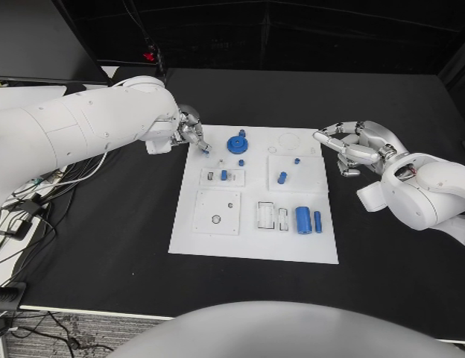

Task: Assemble the parts on the task board

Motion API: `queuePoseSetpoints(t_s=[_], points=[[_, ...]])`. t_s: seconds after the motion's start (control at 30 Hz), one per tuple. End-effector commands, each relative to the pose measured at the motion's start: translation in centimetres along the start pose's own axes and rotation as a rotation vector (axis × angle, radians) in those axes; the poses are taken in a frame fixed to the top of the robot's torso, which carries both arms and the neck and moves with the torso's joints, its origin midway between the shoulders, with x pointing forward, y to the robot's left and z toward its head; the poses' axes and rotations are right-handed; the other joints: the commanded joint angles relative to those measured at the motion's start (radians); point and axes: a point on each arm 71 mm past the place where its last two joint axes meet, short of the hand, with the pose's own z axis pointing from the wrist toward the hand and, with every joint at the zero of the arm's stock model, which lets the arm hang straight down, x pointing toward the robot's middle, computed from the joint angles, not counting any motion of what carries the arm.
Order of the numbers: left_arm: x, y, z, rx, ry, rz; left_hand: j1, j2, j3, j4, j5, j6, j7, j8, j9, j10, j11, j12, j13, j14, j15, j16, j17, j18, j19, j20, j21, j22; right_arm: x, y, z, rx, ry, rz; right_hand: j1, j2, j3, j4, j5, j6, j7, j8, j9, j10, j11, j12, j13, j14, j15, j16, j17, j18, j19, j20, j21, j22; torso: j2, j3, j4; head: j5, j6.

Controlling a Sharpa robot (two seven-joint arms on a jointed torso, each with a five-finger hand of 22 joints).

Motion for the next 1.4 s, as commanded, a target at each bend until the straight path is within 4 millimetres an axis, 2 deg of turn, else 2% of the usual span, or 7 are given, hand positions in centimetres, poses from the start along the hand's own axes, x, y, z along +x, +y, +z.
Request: queuePoseSetpoints(t_s=[0.03, 0.27, 0.5, 0.77, 0.9, 1.4], points=[[-0.2, -0.1, -0.1, 0.018, -0.014, -0.002, 0.099, 0.089, 0.009, 0.001, 0.007, 0.012, -0.007, -0.005, 0.000, 0.117, -0.019, -0.001, 0.090, 0.109, -0.010, 0.001, 0.263, -0.006, 0.104, -0.007, 0.003, 0.263, 0.0, 0.1, 0.0, -0.005, 0.001, -0.003, 0.011, 0.001, -0.006, 0.000, 0.004, -0.010, 0.039, 0.007, -0.001, 0.104, 0.006, 0.002, 0.263, 0.108, 0.006, 0.002, 0.263, 0.016, -0.005, -0.001, -0.003, 0.101, 0.001, 0.0004, 0.0005, 0.000, 0.000], [-0.1, 0.5, -0.7, 0.026, -0.023, -0.010, 0.092, 0.083, 0.019, 0.004, 0.018, 0.019, -0.006, -0.009, -0.001, 0.117, -0.018, -0.001, 0.090, 0.109, -0.010, 0.001, 0.263, -0.006, 0.104, -0.007, 0.003, 0.263, 0.0, 0.1, 0.0, -0.004, -0.001, -0.003, 0.011, 0.001, -0.006, 0.000, 0.004, -0.010, 0.039, 0.007, -0.001, 0.104, 0.006, 0.002, 0.263, 0.108, 0.006, 0.002, 0.263, 0.016, -0.005, -0.001, -0.003, 0.101, 0.000, 0.0013, -0.0001, 0.004, 0.001], [0.2, 0.8, -2.3, 0.049, -0.006, -0.024, 0.078, 0.079, 0.024, 0.005, 0.025, 0.027, -0.007, -0.012, -0.001, 0.117, -0.018, -0.001, 0.090, 0.109, -0.009, 0.001, 0.263, -0.006, 0.104, -0.006, 0.003, 0.263, -0.1, 0.1, -0.1, -0.003, -0.004, -0.004, 0.011, 0.001, -0.006, 0.000, 0.004, -0.010, 0.039, 0.007, -0.001, 0.104, 0.006, 0.002, 0.263, 0.108, 0.006, 0.002, 0.263, 0.016, -0.005, -0.001, -0.003, 0.101, 0.000, 0.0017, 0.0010, 0.002, -0.001], [1.5, 0.3, -4.4, 0.090, 0.028, -0.044, 0.069, 0.075, 0.029, 0.004, 0.034, 0.032, -0.007, -0.015, -0.002, 0.117, -0.019, -0.001, 0.090, 0.109, -0.010, 0.001, 0.263, -0.006, 0.104, -0.007, 0.003, 0.263, -0.2, 0.1, -0.1, -0.006, -0.008, -0.005, 0.011, 0.002, -0.007, 0.000, 0.004, -0.010, 0.039, 0.009, -0.001, 0.104, 0.006, 0.002, 0.263, 0.108, 0.006, 0.002, 0.263, 0.016, -0.004, -0.001, -0.003, 0.101, -0.002, 0.0015, 0.0032, 0.005, -0.006], [2.3, 0.0, -5.0, 0.096, 0.046, -0.037, 0.063, 0.070, 0.034, 0.004, 0.045, 0.037, -0.009, -0.018, -0.002, 0.117, -0.020, -0.001, 0.090, 0.109, -0.010, 0.001, 0.263, -0.006, 0.104, -0.007, 0.003, 0.263, -0.2, 0.1, -0.1, -0.007, -0.009, -0.005, 0.011, 0.002, -0.007, 0.000, 0.004, -0.010, 0.039, 0.009, -0.001, 0.104, 0.006, 0.002, 0.263, 0.108, 0.006, 0.002, 0.263, 0.016, -0.004, -0.001, -0.003, 0.101, -0.002, 0.0007, 0.0022, 0.008, -0.008], [3.7, -0.5, -5.7, 0.059, 0.094, -0.009, 0.060, 0.068, 0.037, 0.004, 0.052, 0.040, -0.009, -0.021, -0.003, 0.117, -0.020, -0.001, 0.090, 0.109, -0.011, 0.001, 0.263, -0.006, 0.104, -0.007, 0.003, 0.263, -0.1, 0.1, -0.1, -0.010, -0.009, -0.004, 0.011, 0.002, -0.007, 0.001, 0.005, -0.011, 0.039, 0.009, -0.001, 0.104, 0.006, 0.002, 0.263, 0.108, 0.006, 0.002, 0.263, 0.016, -0.005, -0.001, -0.004, 0.100, -0.002, 0.0009, 0.0006, 0.016, -0.014]])
